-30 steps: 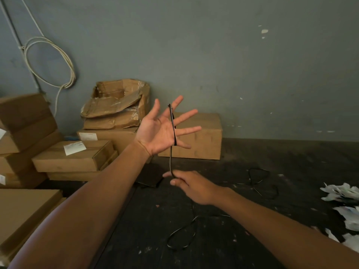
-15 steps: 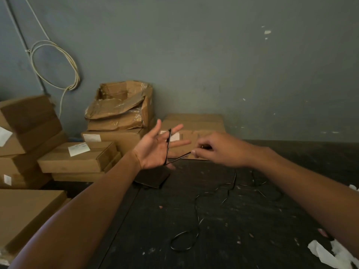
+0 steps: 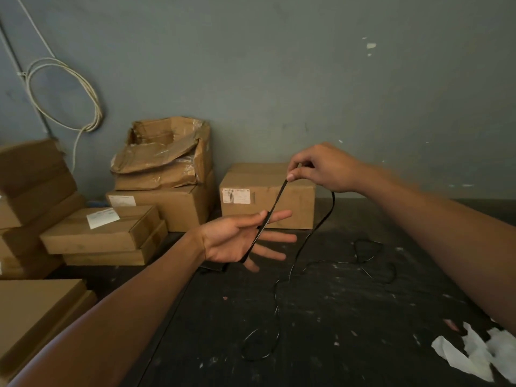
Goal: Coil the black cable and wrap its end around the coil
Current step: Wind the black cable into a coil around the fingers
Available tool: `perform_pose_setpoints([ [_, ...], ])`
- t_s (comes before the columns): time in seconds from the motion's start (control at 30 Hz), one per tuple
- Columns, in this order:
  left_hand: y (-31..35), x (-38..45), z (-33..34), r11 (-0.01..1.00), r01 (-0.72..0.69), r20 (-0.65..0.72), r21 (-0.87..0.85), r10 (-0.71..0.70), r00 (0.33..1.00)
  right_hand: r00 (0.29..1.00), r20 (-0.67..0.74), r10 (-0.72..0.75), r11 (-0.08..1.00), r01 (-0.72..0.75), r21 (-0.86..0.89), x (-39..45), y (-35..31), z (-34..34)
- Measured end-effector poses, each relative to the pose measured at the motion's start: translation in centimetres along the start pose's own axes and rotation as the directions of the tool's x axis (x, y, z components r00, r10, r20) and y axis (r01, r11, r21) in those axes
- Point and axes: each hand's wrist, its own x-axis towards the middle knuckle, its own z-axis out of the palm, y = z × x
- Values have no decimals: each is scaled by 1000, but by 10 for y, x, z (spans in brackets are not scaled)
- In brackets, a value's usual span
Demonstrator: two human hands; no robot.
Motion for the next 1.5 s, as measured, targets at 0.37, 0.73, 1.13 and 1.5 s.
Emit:
perform_pose_setpoints([
  [0.37,36,6,33,960,-241,174,-145,265,948,998,-9,64,924,-56,379,-43,28,98],
  [0.73,59,-3,3,874,-452,-210,-180,415,885,950,313,15,905,-146,399,-69,-43,147],
  [1.13,24,-27,-20,890,-433,-472,-144,323,821,978,203,-37,989,7,148,-43,-61,61],
  [1.5,1,-15,8,989,-123,-120,-88,112,986,997,52,-58,971,68,-228,0,-51,-24],
])
